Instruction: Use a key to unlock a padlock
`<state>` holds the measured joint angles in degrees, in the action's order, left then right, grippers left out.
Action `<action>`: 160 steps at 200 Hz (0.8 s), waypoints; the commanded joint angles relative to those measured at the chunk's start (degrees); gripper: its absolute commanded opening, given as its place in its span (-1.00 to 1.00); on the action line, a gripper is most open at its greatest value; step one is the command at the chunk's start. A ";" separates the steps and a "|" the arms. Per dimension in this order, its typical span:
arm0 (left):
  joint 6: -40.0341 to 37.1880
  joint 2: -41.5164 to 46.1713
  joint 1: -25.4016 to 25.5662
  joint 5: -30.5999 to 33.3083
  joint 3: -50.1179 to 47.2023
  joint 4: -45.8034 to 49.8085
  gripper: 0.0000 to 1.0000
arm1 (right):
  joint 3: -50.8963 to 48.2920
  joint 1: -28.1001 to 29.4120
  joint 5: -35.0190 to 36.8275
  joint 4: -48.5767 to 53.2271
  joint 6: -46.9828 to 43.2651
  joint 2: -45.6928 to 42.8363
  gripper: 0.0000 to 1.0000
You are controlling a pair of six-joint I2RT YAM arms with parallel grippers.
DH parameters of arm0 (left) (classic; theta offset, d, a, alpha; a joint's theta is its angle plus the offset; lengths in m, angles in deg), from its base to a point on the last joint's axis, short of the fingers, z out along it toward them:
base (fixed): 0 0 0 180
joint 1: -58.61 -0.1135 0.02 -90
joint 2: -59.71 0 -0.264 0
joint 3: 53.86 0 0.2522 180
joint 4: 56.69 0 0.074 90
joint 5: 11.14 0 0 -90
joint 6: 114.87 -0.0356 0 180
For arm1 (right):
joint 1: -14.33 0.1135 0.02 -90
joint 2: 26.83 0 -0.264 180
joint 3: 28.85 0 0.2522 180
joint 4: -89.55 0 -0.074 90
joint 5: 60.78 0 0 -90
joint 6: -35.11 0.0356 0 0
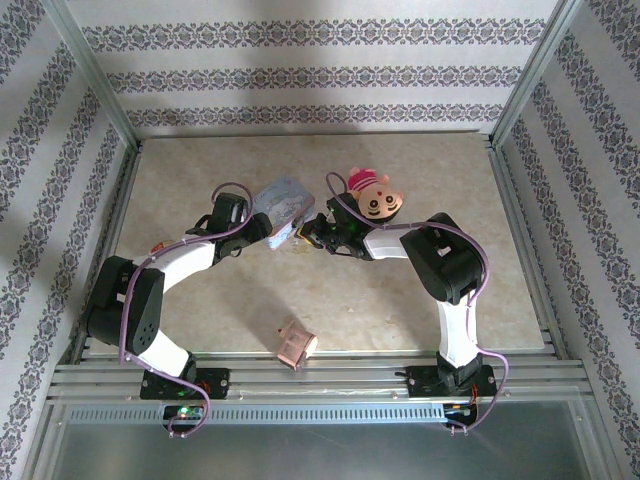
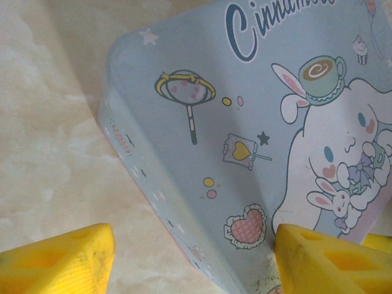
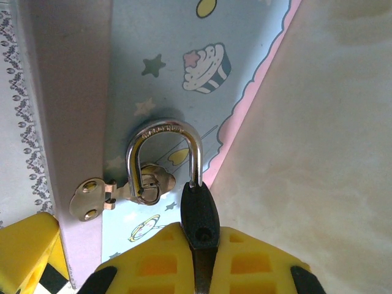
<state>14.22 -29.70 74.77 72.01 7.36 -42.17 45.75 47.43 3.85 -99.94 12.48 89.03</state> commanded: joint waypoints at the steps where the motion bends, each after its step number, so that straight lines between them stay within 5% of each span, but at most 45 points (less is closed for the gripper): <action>1: -0.33 -0.20 0.66 -0.44 -2.39 6.26 0.36 | -0.77 -0.58 0.08 -2.68 0.13 -0.87 -1.00; 65: 0.45 0.67 0.54 -1.10 -2.20 5.02 0.27 | -2.20 -0.84 1.01 -2.03 -1.00 -2.62 -1.00; 160: 1.41 3.18 -0.54 -1.91 -1.68 3.79 0.49 | -5.52 -1.38 2.25 -0.31 -3.12 -6.14 -1.00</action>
<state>14.88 -28.02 74.68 71.27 6.44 -40.97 41.10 46.66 5.41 -99.65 10.84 85.11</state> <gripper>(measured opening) 0.738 0.062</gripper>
